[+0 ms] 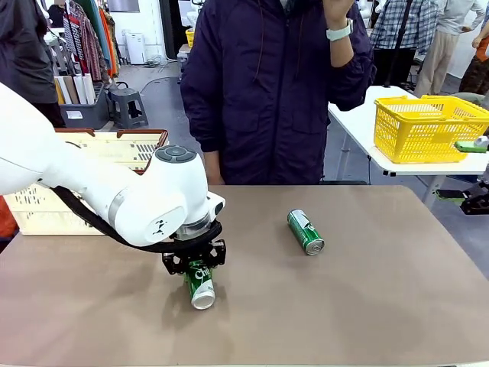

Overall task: Place the drinks into the Shopping basket.
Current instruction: Pick up one drink and place it into the Shopping basket.

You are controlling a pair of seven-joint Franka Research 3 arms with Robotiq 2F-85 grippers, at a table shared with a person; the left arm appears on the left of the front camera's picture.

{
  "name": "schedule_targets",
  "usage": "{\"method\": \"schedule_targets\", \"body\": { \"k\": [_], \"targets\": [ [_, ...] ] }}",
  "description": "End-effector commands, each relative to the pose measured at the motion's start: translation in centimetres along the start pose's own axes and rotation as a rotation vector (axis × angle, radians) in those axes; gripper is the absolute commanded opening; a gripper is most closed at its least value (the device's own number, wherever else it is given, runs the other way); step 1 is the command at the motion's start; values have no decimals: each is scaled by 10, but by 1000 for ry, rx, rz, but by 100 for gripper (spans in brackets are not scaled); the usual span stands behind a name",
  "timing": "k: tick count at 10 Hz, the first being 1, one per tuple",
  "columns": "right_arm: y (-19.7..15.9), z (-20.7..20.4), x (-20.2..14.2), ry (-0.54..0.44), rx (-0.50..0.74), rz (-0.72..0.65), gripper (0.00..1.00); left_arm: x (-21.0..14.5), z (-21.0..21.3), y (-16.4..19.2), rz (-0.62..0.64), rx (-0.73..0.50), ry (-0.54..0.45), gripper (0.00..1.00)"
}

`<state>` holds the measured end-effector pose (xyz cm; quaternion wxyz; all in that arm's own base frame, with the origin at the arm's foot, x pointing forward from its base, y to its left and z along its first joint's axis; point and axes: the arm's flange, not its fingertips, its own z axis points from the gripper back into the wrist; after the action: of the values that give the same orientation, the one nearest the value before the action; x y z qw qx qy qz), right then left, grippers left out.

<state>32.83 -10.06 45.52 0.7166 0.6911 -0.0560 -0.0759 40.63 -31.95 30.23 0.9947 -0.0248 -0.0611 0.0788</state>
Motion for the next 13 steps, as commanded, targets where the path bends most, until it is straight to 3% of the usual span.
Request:
{"method": "schedule_targets", "body": {
  "k": [1, 3, 5, 8, 10, 11, 12, 13],
  "targets": [
    [6, 2, 0, 3, 4, -20, 100, -2, 11, 4, 15, -45, 0, 0],
    [6, 2, 0, 3, 4, -20, 100, -1, 32, 10, -12, -57, 14, 0],
    [6, 2, 0, 3, 4, -20, 100, 6, 110, 32, -168, -113, 100, 0],
    [6, 2, 0, 3, 4, -20, 100, -5, 241, 68, -406, -127, 72, 0],
    [6, 2, 0, 3, 4, -20, 100, -10, 270, 88, -368, -167, 16, 0],
    [6, 2, 0, 3, 4, -20, 100, -18, 268, 93, -254, -158, 19, 0],
    [6, 2, 0, 3, 4, -20, 100, -18, 281, 84, -393, -135, 40, 0],
    [6, 2, 0, 3, 4, -20, 100, -18, 281, 84, -393, -135, 40, 0]
  ]
}}
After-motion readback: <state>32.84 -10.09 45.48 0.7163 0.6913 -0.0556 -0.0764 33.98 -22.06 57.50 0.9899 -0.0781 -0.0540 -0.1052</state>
